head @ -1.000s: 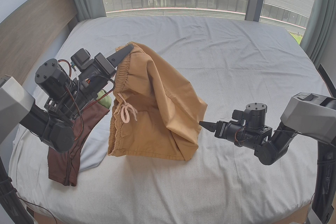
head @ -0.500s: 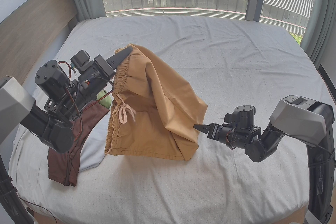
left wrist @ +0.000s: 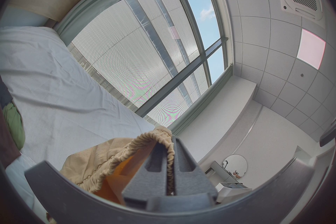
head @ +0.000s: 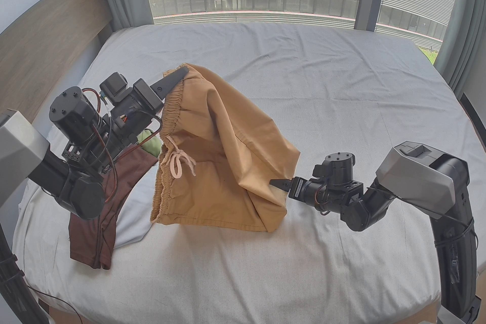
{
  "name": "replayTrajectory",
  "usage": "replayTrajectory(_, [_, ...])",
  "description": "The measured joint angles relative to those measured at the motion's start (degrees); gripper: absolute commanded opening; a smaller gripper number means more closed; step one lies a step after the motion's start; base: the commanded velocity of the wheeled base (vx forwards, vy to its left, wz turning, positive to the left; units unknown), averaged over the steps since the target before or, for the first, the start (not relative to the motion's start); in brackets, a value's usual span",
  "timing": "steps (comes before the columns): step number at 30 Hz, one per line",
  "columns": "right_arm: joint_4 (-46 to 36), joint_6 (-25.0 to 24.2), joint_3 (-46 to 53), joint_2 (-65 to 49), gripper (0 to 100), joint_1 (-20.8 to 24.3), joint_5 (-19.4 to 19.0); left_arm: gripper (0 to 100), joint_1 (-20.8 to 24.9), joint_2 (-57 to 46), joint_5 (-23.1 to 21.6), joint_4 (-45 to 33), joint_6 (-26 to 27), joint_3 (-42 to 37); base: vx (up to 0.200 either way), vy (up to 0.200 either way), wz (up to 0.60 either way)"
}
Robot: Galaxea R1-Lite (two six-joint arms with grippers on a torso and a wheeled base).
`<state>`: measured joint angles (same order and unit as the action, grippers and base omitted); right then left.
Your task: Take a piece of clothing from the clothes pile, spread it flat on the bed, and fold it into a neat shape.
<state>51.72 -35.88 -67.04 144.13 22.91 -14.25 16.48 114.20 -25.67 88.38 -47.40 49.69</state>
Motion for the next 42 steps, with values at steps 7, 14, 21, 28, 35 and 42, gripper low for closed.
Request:
replayTrajectory(7, [-0.41, -1.29, -4.21, 2.15, 100, 0.60, 0.02, 0, -0.33, -0.01, 0.02, 0.00, 0.02, 0.15, 0.000, 0.000, 0.00])
replayTrajectory(14, [0.24, -1.45, -4.73, 2.84, 0, 0.96, 0.07, 0, -0.30, -0.04, 0.00, 0.00, 0.02, 0.15, 0.000, 0.000, 0.00])
replayTrajectory(21, [2.94, -1.49, -4.35, 2.97, 0, 1.04, 0.13, 0, -0.33, -0.01, 0.00, 0.02, 0.02, 0.15, 0.000, 0.000, 0.00])
replayTrajectory(28, [5.32, -1.40, -1.16, 1.60, 0, 0.73, 0.20, 0, -0.33, 0.02, 0.02, 0.00, 0.00, 0.12, 0.000, 0.000, 0.00])
replayTrajectory(35, [9.14, -1.18, 4.50, -2.29, 0, 0.29, 0.20, 0, -0.33, 0.11, 0.04, 0.02, -0.04, -0.05, 0.000, 0.000, 0.00])
replayTrajectory(42, [13.34, -1.07, 13.00, -8.39, 0, -0.89, 0.16, 0, -0.30, 0.32, 0.09, 0.02, -0.12, -0.13, 0.000, 0.000, 0.00])
